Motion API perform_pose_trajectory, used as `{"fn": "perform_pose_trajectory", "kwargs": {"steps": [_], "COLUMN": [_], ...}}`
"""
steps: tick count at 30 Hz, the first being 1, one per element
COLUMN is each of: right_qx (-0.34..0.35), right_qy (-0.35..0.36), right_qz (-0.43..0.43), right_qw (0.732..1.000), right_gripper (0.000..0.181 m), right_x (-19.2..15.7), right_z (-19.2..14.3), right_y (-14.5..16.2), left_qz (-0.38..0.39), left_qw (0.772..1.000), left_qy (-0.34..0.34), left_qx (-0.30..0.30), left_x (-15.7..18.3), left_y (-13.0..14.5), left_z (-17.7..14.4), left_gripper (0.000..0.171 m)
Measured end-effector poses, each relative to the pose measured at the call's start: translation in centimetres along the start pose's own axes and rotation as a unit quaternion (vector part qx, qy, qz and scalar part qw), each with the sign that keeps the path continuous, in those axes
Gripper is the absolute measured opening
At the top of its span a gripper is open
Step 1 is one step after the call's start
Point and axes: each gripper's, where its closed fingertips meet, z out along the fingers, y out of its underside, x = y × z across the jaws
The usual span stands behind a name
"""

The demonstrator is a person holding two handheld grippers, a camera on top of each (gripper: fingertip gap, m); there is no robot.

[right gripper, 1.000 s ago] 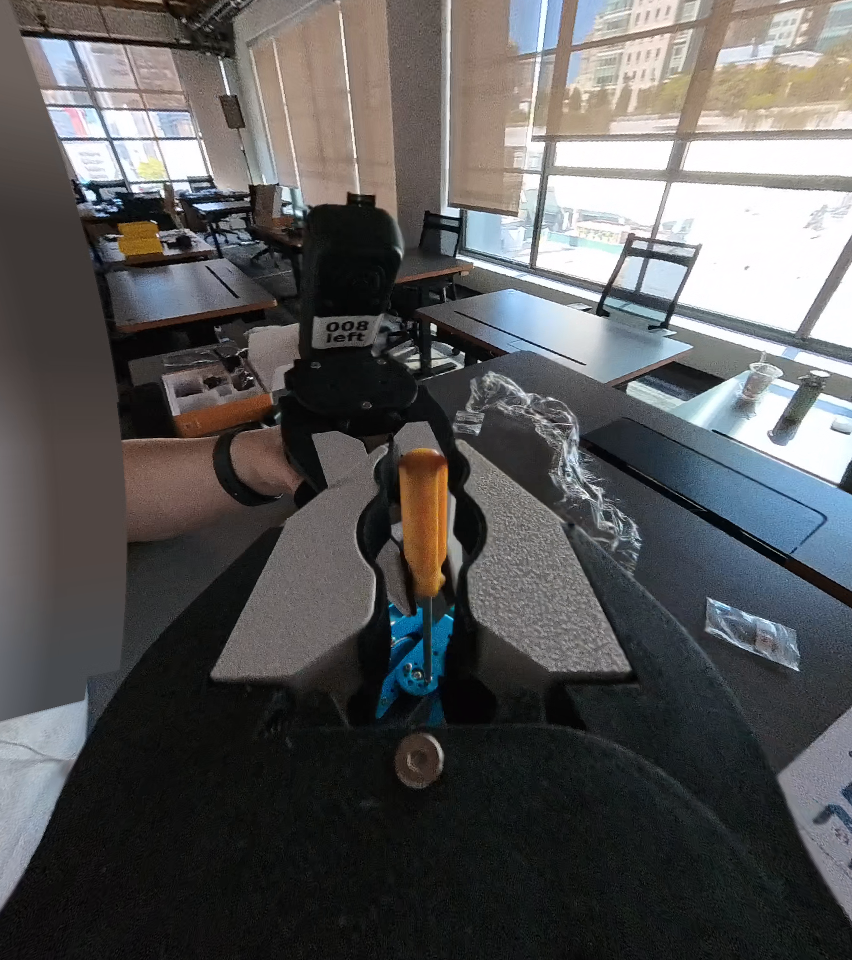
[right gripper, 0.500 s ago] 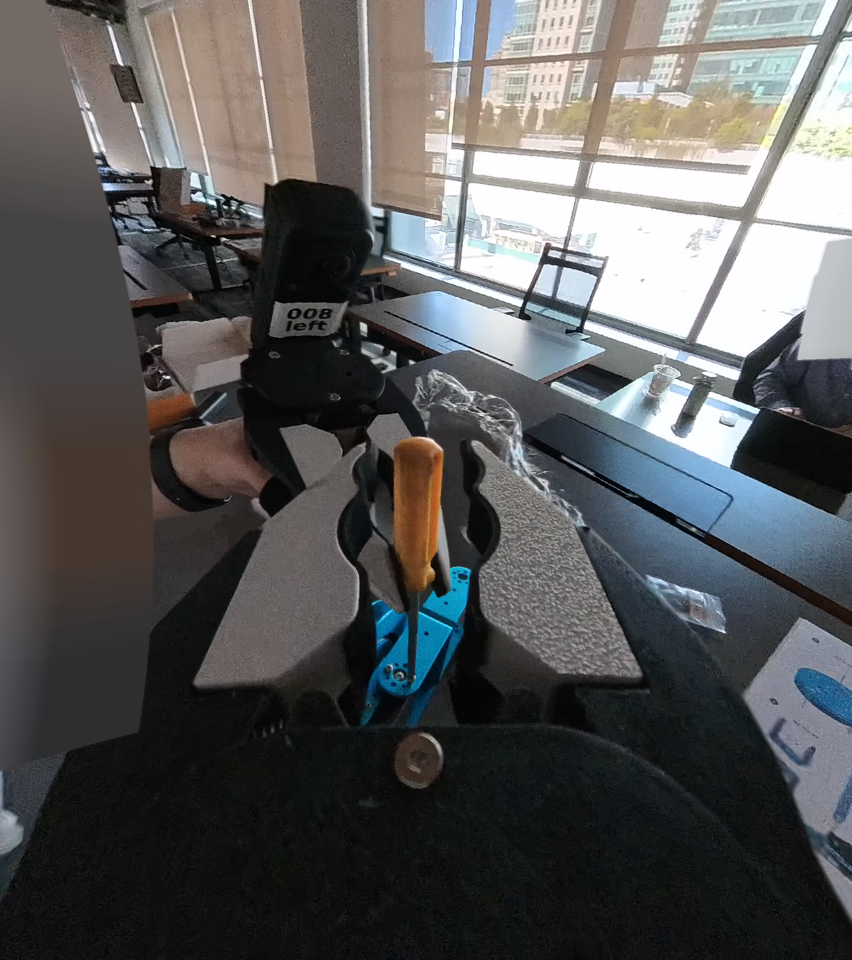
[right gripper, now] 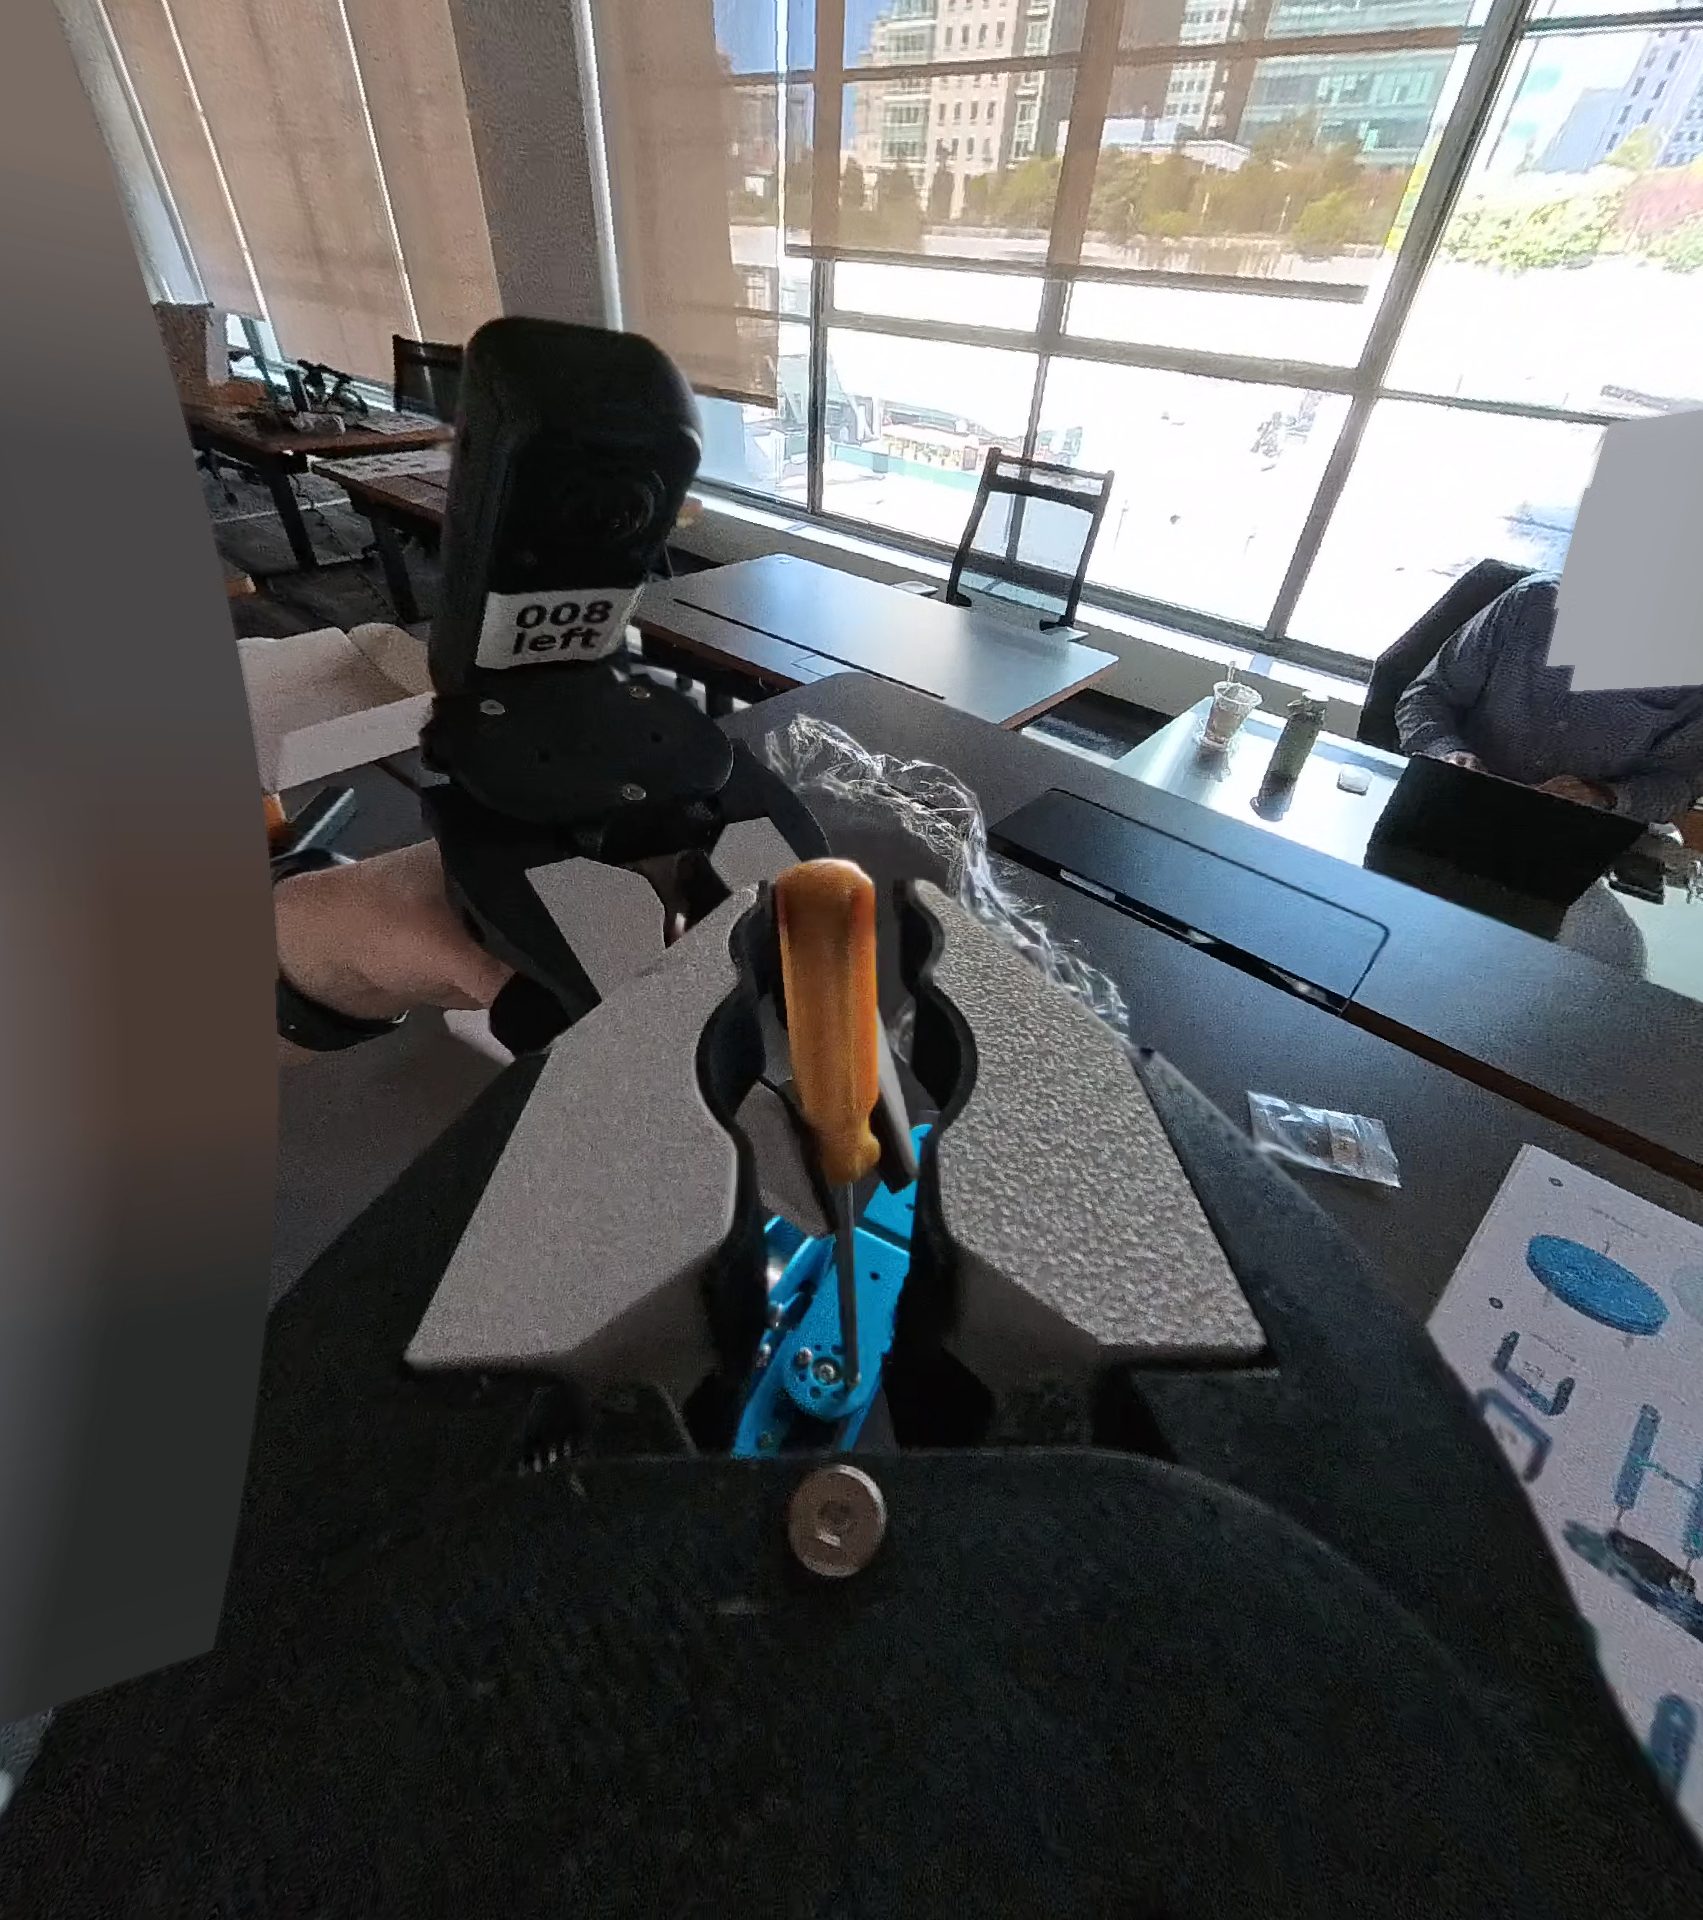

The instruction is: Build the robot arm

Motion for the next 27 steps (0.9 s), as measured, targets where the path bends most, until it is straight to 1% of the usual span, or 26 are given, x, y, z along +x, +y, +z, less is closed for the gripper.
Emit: {"fn": "perform_pose_trajectory", "kwargs": {"steps": [1,4,7,8,9,12,15,17,18,19,20,22,24,26,27], "right_qx": [0.001,0.003,-0.015,-0.026,-0.036,-0.036,-0.027,-0.025,-0.026,-0.025,-0.021,-0.025,-0.044,-0.060,-0.050], "right_qy": [-0.008,-0.059,-0.103,-0.109,-0.108,-0.096,-0.034,0.000,0.005,-0.003,-0.020,-0.072,-0.109,-0.136,-0.130], "right_qz": [-0.004,-0.009,-0.008,-0.009,-0.011,0.006,0.019,0.002,-0.011,-0.024,-0.030,-0.019,-0.006,-0.003,0.004], "right_qw": [1.000,0.998,0.994,0.994,0.993,0.995,0.999,1.000,1.000,0.999,0.999,0.997,0.993,0.989,0.990], "right_gripper": [0.027,0.028,0.028,0.026,0.016,0.016,0.016,0.016,0.016,0.017,0.024,0.034,0.033,0.017,0.017], "right_x": [0.3,0.1,-0.5,-0.5,-0.4,-0.2,0.3,0.3,0.2,0.1,-0.1,-0.5,-0.3,-0.5,-0.4], "right_z": [-0.2,-0.6,-0.5,-0.3,-0.2,-0.1,0.2,0.1,0.0,0.0,0.0,0.1,0.2,0.2,0.2], "right_y": [-0.3,-1.0,-0.5,-0.2,0.2,0.3,0.3,0.3,0.3,0.2,-0.1,-0.2,0.3,0.9,0.8], "left_qz": [-0.002,-0.005,-0.003,-0.003,-0.002,-0.003,-0.008,-0.010,-0.008,-0.006,-0.005,-0.007,-0.007,-0.006,-0.006], "left_qw": [1.000,1.000,1.000,1.000,1.000,1.000,1.000,1.000,1.000,1.000,1.000,1.000,1.000,1.000,1.000], "left_qy": [0.001,0.001,0.002,0.002,0.003,0.000,-0.001,0.004,0.005,0.003,0.002,0.005,0.005,0.005,0.001], "left_qx": [0.002,0.002,0.003,0.003,0.003,0.004,0.006,0.005,0.004,0.003,0.003,0.004,0.005,0.003,0.004], "left_x": [0.0,-0.1,0.1,0.1,0.1,0.0,-0.2,-0.1,-0.1,-0.1,-0.1,0.0,0.0,0.0,-0.1], "left_y": [-0.1,-0.2,-0.2,-0.2,-0.2,-0.2,-0.2,-0.2,-0.2,-0.2,-0.2,-0.2,-0.2,-0.2,-0.2], "left_z": [-0.1,-0.3,-0.1,-0.1,-0.1,-0.2,-0.2,-0.2,-0.2,-0.2,-0.2,-0.2,-0.2,-0.2,-0.2], "left_gripper": [0.017,0.017,0.017,0.017,0.017,0.017,0.017,0.017,0.017,0.017,0.017,0.017,0.017,0.017,0.017]}}
